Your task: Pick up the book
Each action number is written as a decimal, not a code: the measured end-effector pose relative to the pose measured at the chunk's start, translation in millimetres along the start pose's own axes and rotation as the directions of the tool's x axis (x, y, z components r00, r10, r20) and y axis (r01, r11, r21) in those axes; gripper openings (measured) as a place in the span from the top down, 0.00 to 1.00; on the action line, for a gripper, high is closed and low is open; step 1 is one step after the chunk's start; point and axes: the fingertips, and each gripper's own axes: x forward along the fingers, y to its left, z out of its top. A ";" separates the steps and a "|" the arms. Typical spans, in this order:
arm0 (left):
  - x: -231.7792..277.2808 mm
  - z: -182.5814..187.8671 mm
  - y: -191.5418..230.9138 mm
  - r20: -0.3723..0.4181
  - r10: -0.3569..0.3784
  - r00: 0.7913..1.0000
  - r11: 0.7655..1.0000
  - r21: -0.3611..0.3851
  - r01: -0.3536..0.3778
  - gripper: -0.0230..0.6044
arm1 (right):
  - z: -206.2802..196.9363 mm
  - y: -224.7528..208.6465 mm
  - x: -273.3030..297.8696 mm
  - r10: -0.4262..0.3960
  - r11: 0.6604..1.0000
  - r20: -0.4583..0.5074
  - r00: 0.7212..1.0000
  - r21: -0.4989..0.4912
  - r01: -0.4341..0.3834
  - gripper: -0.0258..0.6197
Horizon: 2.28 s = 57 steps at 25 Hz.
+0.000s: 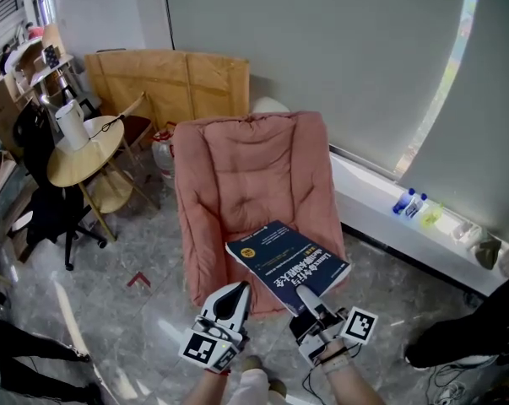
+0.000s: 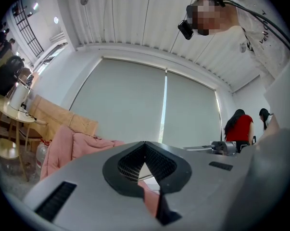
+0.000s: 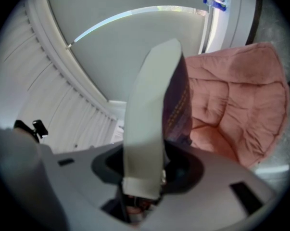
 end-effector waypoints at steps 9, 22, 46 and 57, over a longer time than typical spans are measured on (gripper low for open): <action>1.2 9.5 -7.6 -0.001 -0.010 1.000 1.000 0.010 0.010 0.95 | -0.7 13.9 -2.9 0.008 1.000 -0.008 1.000 -0.002 -0.008 0.68; -3.8 22.3 -13.1 0.011 -0.009 1.000 1.000 0.015 0.009 0.95 | -2.8 28.3 -4.5 0.026 1.000 -0.007 1.000 -0.008 -0.026 0.68; -10.0 37.3 -17.6 0.062 0.002 0.998 1.000 0.027 -0.003 0.95 | -1.7 51.7 -1.5 0.067 0.997 -0.001 0.998 -0.042 -0.067 0.68; -10.0 39.0 -18.7 0.048 -0.003 0.999 1.000 0.024 0.002 0.95 | -2.8 52.5 -3.1 0.059 0.998 0.006 0.998 -0.029 -0.059 0.68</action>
